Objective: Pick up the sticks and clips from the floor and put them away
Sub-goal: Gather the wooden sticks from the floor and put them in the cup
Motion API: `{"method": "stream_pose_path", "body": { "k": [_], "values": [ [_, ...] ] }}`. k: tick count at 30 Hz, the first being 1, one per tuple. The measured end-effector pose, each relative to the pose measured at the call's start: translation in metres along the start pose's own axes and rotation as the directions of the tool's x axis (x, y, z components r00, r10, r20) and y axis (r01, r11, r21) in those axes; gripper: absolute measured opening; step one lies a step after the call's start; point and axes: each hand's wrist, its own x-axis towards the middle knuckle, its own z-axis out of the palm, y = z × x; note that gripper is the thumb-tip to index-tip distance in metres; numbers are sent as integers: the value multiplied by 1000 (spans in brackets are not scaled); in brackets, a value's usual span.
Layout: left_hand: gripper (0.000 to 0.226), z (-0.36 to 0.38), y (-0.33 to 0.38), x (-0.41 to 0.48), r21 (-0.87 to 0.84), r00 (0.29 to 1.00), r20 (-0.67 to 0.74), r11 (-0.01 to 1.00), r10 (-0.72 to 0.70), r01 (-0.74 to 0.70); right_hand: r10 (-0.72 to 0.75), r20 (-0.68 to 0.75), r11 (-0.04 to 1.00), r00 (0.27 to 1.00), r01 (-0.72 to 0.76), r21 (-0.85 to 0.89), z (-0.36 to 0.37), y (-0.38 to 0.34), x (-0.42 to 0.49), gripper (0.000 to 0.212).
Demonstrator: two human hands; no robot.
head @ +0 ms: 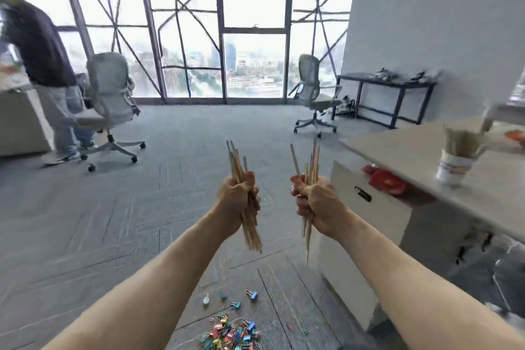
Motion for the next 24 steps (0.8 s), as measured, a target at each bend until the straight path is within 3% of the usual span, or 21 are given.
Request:
{"method": "stream_pose_path", "body": {
  "k": [11,15,24],
  "values": [
    [36,104,69,-112,-131,969,218,987,121,-94,-164,-199,986,966,165,-9,-34,-100,-150,23],
    [36,139,75,-121,-156,942,300,982,152,-109,-209,-302,978,930,207,-38,-60,-125,-184,34],
    [38,233,52,-95,-115,890,438,990,125,-82,-238,-446,971,863,223,-87,-141,-148,-195,36]
  ]
}}
